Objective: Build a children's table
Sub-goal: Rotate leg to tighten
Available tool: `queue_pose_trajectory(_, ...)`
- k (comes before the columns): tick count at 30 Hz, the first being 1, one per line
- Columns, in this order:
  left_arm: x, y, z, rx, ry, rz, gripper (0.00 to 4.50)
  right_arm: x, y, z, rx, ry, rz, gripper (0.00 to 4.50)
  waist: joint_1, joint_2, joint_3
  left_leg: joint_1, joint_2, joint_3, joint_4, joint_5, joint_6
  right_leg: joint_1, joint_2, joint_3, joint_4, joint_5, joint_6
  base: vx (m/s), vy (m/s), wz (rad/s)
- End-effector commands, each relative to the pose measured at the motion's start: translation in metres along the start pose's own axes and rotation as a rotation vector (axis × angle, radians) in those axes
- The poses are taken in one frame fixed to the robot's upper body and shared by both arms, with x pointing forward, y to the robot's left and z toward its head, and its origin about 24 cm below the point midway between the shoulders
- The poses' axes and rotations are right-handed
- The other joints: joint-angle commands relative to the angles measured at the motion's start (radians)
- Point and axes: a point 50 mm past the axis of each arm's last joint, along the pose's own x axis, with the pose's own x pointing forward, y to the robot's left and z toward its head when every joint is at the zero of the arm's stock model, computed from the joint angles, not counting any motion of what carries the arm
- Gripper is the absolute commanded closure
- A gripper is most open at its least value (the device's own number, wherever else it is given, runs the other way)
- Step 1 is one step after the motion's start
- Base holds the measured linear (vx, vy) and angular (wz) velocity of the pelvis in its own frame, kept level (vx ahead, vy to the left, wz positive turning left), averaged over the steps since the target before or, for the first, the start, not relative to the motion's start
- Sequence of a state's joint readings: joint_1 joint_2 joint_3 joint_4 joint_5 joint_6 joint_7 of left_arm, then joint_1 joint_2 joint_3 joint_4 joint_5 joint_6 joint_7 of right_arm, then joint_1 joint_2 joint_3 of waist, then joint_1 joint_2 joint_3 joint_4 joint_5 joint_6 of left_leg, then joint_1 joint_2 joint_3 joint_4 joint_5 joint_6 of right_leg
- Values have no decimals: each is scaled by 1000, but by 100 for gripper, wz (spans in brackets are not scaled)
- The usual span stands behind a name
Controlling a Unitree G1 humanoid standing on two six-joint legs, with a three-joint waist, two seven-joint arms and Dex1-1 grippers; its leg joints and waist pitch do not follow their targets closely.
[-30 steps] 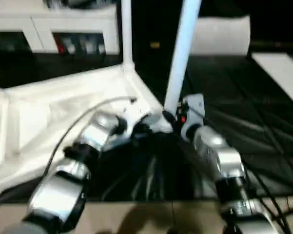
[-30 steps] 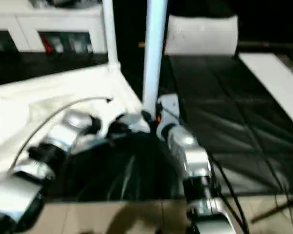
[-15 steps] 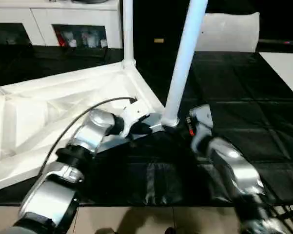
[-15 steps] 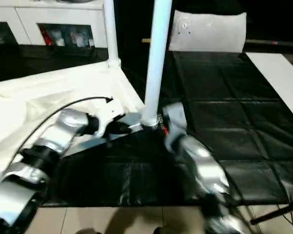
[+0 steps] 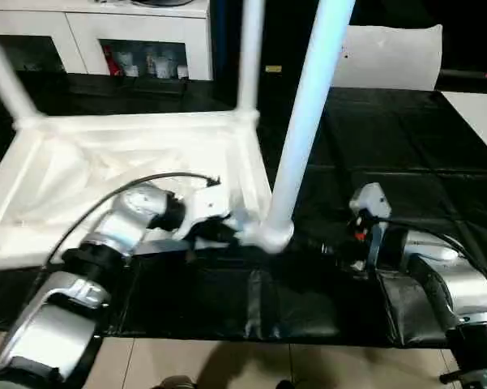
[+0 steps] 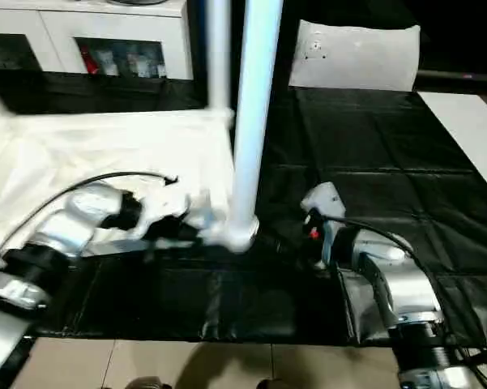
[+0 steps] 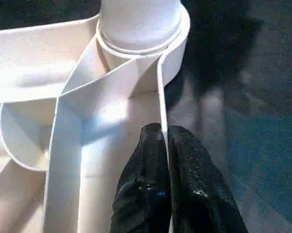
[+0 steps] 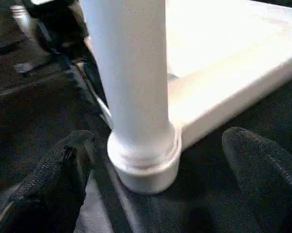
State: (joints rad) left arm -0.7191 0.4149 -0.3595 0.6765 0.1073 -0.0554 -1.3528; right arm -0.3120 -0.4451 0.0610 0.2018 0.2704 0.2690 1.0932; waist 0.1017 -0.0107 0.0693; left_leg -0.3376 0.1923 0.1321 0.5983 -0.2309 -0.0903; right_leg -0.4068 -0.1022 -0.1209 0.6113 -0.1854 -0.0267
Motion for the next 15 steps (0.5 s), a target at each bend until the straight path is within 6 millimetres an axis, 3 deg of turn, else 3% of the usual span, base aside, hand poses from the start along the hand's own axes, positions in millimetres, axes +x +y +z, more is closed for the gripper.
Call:
queue_pose_trajectory(1, 9, -9, 7, 79, 12, -138, 450, 2, 5, 8, -29, -11, 98, 4, 1, 1, -71, -12, 38, 12, -67, -1, 108, 76, -60, 64, -53, -53, -274, 0, 0, 0)
queue_pose_trajectory(5, 9, -13, 9, 133, 27, -231, 450, 7, 10, 7, -21, 25, 245, 38, 12, 1, -71, -10, 41, 15, -67, -3, 108, 72, -60, 65, -52, -54, -275, 0, 0, 0)
queue_pose_trajectory(9, 9, -15, 12, 158, 28, -271, 450, 10, 10, 4, -29, 62, 299, 64, 20, 0, -69, -9, 42, 19, -69, -27, 81, 71, -61, 66, -55, -98, -262, 0, 0, 0)
queue_pose_trajectory(15, 11, -17, 17, 199, 35, -342, 450, 16, 12, 6, -19, 85, 395, 122, 25, -2, -71, -8, 40, 22, -68, -16, 77, 71, -59, 67, -51, -73, -262, 0, 0, 0)
